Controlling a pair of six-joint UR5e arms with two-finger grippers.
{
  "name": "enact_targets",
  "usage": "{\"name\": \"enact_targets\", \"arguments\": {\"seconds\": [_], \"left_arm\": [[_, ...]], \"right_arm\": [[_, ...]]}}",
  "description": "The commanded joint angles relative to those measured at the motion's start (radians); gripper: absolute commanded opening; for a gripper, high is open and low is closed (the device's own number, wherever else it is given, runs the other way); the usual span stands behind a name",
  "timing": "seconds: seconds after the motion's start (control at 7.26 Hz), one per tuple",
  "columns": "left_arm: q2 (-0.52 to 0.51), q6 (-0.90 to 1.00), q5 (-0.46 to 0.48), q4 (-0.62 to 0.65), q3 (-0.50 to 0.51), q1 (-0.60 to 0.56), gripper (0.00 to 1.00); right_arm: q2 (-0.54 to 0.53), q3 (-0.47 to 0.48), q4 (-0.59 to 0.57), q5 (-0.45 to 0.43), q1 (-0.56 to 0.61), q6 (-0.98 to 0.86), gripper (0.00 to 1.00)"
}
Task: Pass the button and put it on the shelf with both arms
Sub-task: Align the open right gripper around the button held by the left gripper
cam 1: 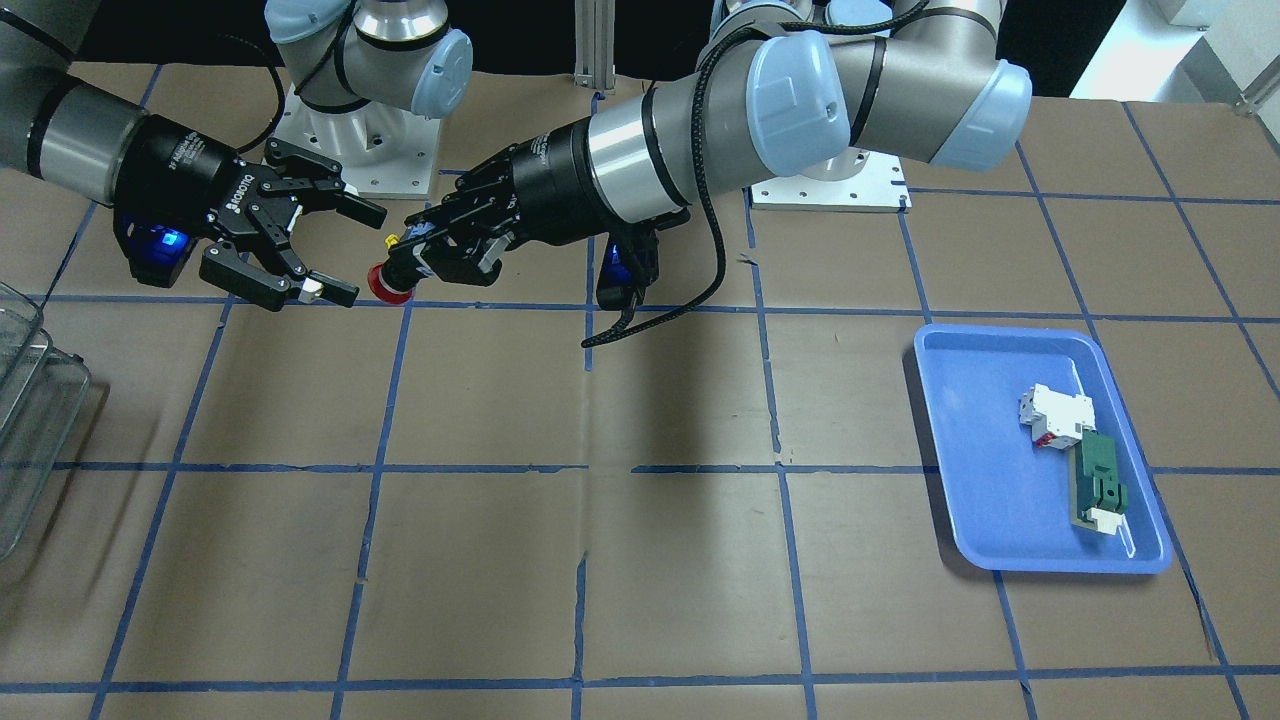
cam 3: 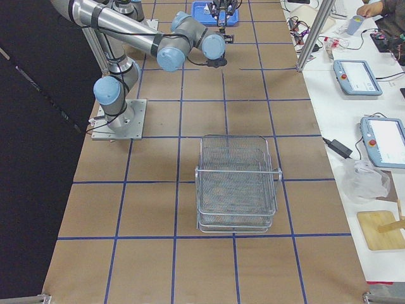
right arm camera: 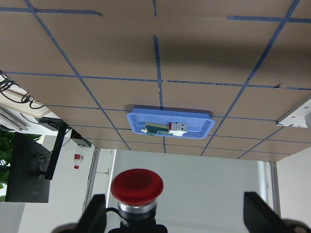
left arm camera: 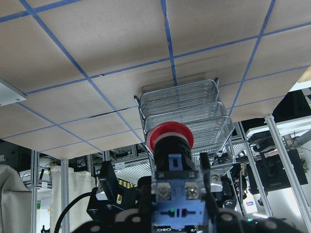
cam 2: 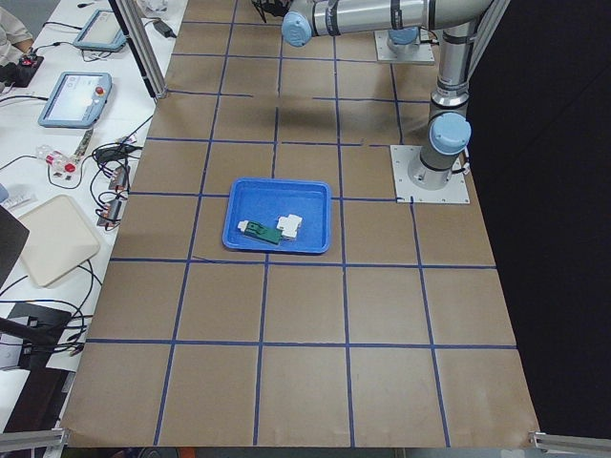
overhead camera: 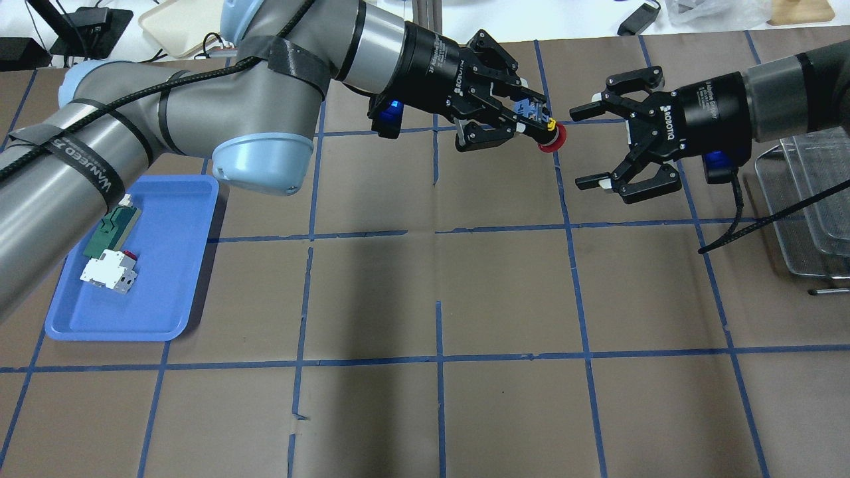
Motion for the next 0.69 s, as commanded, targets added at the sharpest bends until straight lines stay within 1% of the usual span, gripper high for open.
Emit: {"name": "enact_targets", "arguments": {"seconds": [0.0,0.28,0.55], "left_arm": [[-0.003,-0.011,-0.002,0.001,0.001,0.001,0.0],[-0.001,-0.031,-0.003,0.002,0.016,-0.011,0.0],[-0.003,-0.046,-0.008,0.004,0.021,-0.016,0.0]], "right_arm": [[-0.002,-0.012,-0.005,0.004,0.004,-0.002,1.0],[0.007,-0.01,-0.011,0.025,0.046,0.001,1.0],[0.008,-0.009,-0.011,0.028,0.059,0.008,1.0]]}}
